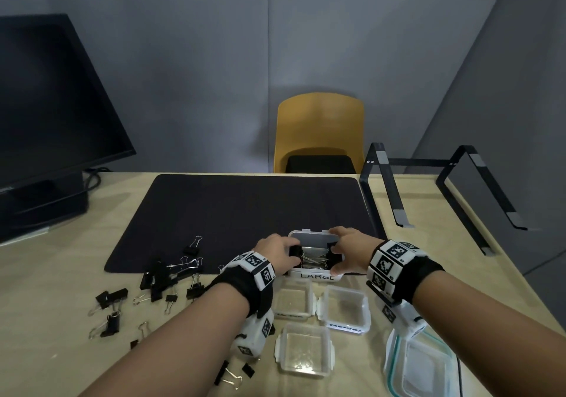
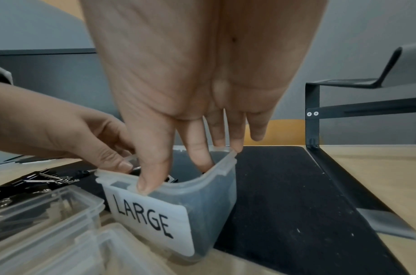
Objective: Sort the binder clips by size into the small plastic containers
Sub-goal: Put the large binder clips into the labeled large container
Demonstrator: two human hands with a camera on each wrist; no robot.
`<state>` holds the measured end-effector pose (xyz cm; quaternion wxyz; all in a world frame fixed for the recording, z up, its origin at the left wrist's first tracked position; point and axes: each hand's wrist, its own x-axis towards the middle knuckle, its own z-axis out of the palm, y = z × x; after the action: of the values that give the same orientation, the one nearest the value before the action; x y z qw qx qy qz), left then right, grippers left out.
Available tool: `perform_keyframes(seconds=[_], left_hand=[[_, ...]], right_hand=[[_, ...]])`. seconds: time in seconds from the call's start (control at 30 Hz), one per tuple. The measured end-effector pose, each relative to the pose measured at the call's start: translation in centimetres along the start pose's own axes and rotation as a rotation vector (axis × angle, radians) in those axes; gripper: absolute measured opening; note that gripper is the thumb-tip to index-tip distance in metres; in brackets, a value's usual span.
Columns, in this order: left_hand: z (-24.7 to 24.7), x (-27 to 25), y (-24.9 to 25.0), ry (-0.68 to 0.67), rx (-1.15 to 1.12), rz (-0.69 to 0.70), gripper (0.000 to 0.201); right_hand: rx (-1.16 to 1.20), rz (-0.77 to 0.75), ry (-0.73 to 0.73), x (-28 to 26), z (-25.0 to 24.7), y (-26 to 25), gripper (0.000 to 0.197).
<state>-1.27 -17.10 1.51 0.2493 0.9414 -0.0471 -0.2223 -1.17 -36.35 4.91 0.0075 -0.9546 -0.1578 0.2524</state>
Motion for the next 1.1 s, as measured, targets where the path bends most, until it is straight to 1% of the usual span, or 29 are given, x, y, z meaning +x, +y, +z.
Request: perform_keyframes(seconds=[0.17,0.23,0.37,0.43,0.5,0.57,0.7,0.77,0.87,0.93,1.0,1.1], left_hand=[[-0.3,0.0,0.5,0.029,0.03,-0.011,0.037],[-0.2,0.0,0.5,0.029,0.057,0.009,0.037],[0.4,0.1,0.4,0.034,0.07,0.065,0.044],[0.5,0.0,0.7,0.021,0.111,0.086,0.038],[0.5,0.0,1.0,0.01,0.172,0.101,0.034],[0.3,0.1,1.0,0.024,0.206,0.105,0.031],[-0.2,0.4,0.8,0.065,0.208,0.084,0.023],[-0.1,0.5,0.5,0.036,0.175,0.07,0.027],[0.4,0.6,0.0,0.005,0.091,0.092,0.044],[0.6,0.7,0.0,0.0,0.074,0.117,0.052],[0.7,1.0,0.2,-0.002,0.062,0.121,0.049],[0.6,1.3,0.2,0.001,0.067,0.106,0.037]], right_hand=[[-0.036,0.034,-0.033,-0.5,0.2,-0.3,0.048],[-0.017,0.042,-0.046,-0.5,0.4,0.0,0.048],[0.034,0.074,-0.057,0.1,0.8,0.2,0.048],[0.086,0.108,-0.049,0.6,1.3,0.3,0.047],[0.121,0.101,-0.051,0.9,1.4,0.7,0.044],[0.081,0.065,-0.054,0.8,1.3,0.9,0.036],[0.034,0.047,-0.051,0.6,1.1,0.8,0.032],[0.017,0.042,-0.042,0.6,1.0,0.6,0.032],[0.012,0.039,-0.024,0.6,1.0,0.4,0.034],[0.024,0.035,0.008,0.5,1.0,0.4,0.035],[0.039,0.031,0.043,0.6,1.2,0.5,0.034],[0.032,0.031,0.057,0.8,1.4,0.7,0.033]])
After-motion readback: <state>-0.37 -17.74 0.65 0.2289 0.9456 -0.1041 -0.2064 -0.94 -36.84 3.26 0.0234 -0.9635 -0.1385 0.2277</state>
